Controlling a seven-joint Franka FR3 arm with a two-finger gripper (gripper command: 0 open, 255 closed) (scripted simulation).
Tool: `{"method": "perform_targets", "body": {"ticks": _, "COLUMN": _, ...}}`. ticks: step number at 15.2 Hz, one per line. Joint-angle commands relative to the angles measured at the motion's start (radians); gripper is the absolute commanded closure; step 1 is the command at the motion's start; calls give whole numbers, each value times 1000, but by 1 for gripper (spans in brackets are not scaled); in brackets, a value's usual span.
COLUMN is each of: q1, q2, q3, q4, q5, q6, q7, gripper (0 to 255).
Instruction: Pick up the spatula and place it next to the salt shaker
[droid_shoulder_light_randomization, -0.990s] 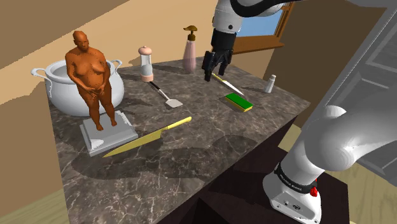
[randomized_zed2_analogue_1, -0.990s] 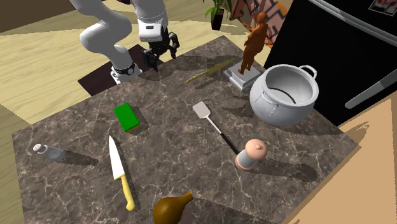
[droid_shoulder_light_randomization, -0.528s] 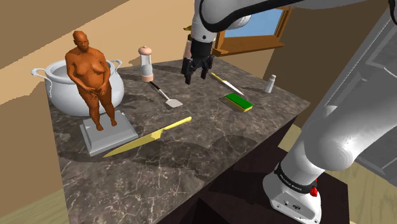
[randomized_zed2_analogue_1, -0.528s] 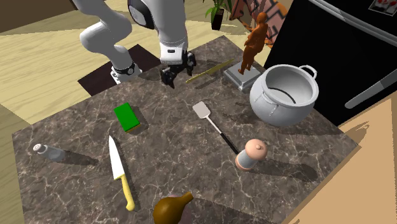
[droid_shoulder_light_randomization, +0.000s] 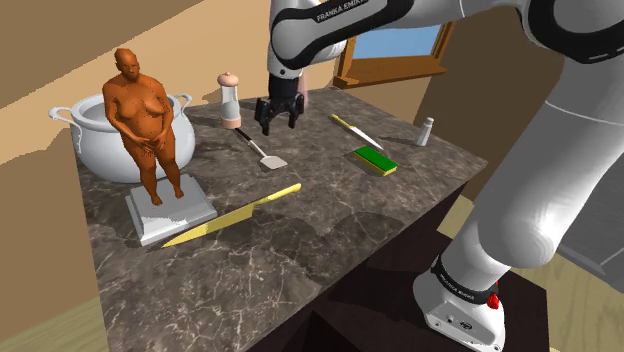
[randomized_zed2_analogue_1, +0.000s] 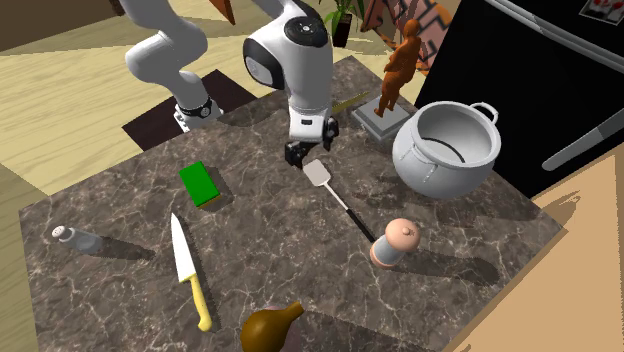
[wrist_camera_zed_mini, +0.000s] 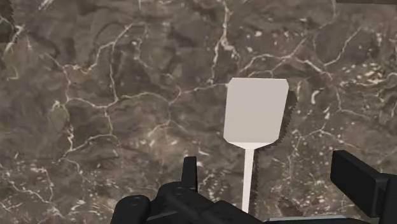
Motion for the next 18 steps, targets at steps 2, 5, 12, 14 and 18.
{"method": "perform_targets", "body": {"ticks": 2, "q1": 2, "q2": 112, "q3": -3, "q4": 101, "q5": -17, "q6": 15, "q7": 34, "gripper": 0}}
{"method": "perform_targets", "body": {"ticks": 5, "q1": 7, "q2": 230, "q3": -9, "q4": 219, "q5": -31, "q6": 21, "q7": 63, "gripper": 0}}
{"method": "perform_targets", "body": {"ticks": 12, "q1": 13, "q2": 372, "q3": -19, "q4": 330, "q5": -44, "q6": 56, "q7": 90, "gripper": 0}}
{"method": "perform_targets", "body": {"ticks": 14, "q1": 13, "q2": 386, "q3": -20, "q4": 323, "q5": -46, "q6": 77, "q7": 90, "gripper": 0}}
{"method": "perform_targets", "body": {"ticks": 18, "q1": 13, "q2": 397, "q3": -20, "q4": 318, "q5": -47, "q6": 93, "q7": 91, "gripper": 0}}
